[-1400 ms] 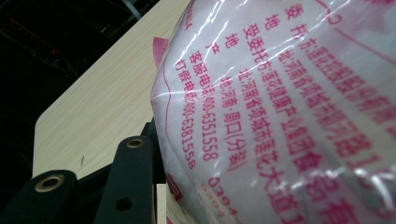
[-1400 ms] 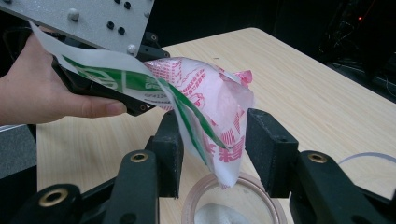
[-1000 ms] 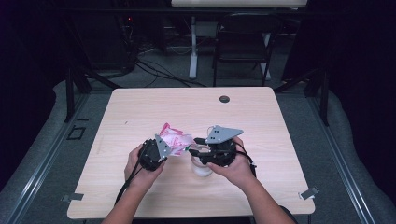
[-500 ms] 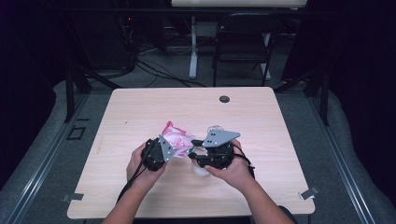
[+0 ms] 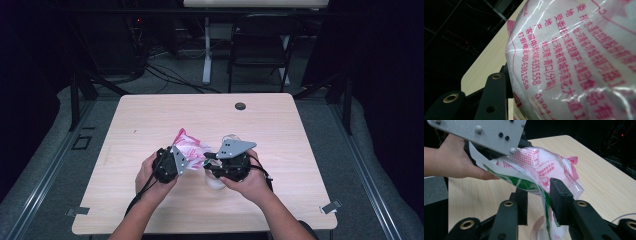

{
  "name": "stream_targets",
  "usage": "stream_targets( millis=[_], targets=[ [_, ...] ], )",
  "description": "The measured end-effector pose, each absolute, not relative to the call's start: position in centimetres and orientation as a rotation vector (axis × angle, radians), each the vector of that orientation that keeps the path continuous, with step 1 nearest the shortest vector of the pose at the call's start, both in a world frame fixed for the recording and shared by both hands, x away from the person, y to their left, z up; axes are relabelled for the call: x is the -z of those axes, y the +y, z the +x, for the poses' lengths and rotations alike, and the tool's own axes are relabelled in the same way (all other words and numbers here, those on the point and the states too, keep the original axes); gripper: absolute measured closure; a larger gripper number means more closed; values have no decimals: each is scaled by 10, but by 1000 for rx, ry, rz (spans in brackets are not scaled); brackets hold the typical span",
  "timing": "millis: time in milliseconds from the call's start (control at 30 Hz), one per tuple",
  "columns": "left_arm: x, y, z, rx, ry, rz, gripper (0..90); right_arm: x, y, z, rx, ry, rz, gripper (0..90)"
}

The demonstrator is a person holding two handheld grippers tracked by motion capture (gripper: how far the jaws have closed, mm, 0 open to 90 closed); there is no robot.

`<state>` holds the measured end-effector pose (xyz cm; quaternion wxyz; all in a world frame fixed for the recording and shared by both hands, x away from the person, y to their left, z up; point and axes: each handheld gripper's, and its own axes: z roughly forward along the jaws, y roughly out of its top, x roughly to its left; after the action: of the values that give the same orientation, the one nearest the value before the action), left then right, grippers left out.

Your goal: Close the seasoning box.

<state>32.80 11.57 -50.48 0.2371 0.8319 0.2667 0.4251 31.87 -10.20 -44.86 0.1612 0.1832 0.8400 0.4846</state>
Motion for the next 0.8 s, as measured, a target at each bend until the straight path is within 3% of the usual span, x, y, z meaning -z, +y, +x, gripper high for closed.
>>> stream_targets(
  millis=[800],
  targets=[
    [501,114,326,-1261,672,2293,598,450,-104,319,-1385,2430,514,858]
  ],
)
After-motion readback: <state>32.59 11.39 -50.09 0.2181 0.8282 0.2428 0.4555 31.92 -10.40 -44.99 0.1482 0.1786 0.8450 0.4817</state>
